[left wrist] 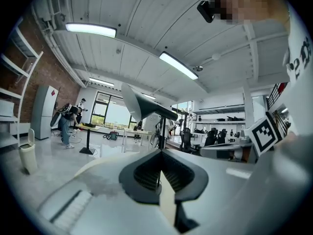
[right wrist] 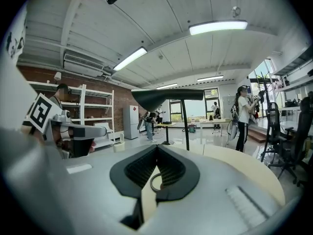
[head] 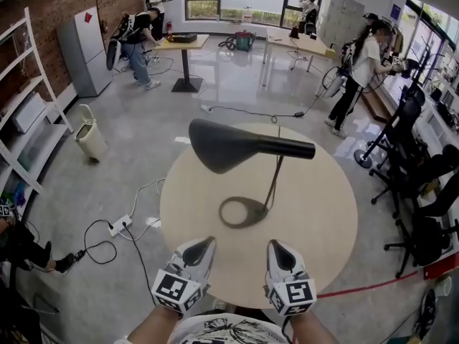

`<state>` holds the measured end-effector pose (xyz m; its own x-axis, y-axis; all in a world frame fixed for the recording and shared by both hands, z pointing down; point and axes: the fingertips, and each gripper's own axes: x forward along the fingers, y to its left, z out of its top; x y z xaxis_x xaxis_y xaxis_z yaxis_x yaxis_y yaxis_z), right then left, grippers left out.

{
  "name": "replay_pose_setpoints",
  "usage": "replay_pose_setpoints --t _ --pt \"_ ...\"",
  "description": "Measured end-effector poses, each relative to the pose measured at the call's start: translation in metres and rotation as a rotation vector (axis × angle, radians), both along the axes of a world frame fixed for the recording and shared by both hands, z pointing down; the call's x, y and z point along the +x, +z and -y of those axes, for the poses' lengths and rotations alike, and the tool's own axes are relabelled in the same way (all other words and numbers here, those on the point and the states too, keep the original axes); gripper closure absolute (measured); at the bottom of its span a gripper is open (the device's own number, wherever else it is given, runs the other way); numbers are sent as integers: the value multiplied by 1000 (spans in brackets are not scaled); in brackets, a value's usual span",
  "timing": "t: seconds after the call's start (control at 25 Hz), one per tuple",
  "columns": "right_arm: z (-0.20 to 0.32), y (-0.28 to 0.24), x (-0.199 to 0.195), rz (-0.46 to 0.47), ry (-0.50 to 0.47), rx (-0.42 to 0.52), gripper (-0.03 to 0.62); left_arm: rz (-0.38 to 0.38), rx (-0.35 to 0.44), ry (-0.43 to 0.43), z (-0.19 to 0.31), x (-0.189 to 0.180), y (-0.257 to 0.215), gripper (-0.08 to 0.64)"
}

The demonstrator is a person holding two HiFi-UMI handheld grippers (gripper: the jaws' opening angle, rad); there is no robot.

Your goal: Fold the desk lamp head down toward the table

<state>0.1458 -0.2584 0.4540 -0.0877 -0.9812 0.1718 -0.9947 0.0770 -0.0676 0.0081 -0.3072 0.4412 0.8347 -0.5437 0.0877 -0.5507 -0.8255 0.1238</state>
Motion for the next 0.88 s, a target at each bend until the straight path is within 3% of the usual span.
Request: replay_pose_setpoints --t 0.28,0.44,0.6,0.72,0.88 --pt "46 -28 17 -10 -82 42 583 -5 188 -13 41 35 -73 554" --pt "59 -31 16 -4 -114 43 583 -51 279 -96 74 30 -123 554" --pt "70 -35 20 9 -132 45 583 -42 366 -171 101 21 -168 554" --pt "74 -36 25 1 -141 45 583 -39 402 -192 112 22 -186 554" --pt "76 -34 26 -19 -158 33 583 39 395 -190 137 24 -187 554"
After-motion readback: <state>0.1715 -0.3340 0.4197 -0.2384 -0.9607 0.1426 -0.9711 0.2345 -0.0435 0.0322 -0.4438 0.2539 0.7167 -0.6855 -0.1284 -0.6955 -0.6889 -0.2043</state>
